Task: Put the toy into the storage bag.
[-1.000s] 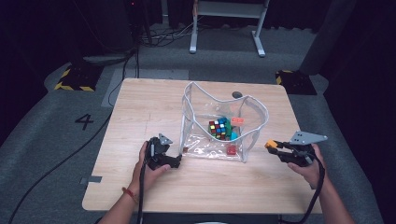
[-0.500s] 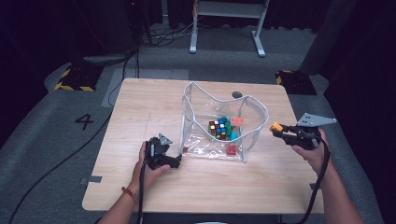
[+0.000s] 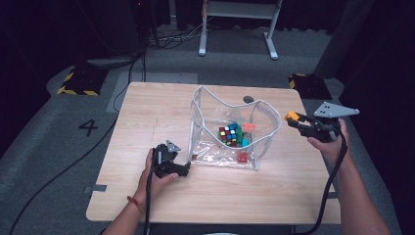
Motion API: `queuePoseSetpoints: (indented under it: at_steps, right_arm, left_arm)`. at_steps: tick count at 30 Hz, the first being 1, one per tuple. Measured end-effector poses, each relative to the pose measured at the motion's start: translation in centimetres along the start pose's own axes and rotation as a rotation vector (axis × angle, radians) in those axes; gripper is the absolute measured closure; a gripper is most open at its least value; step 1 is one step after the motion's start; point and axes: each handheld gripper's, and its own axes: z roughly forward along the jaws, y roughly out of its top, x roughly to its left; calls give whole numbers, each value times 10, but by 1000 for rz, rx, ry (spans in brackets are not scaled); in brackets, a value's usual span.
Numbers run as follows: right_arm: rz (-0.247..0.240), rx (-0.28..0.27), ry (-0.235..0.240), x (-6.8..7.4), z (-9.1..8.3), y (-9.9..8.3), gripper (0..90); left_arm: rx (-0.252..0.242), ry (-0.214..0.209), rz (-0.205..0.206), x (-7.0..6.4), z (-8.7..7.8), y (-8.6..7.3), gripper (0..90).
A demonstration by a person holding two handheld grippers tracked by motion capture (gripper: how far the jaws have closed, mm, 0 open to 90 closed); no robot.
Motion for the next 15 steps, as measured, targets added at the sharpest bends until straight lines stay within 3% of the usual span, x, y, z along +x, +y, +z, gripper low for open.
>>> queuePoseSetpoints:
  at_steps: [8, 15]
  right_arm:
    - [-34, -18, 14, 4, 2, 31, 679]
    - [-58, -5, 59, 15, 21, 45, 678]
  left_arm:
    - [1, 1, 0, 0, 0, 0, 0]
    - [0, 0, 0, 0, 0, 0, 0]
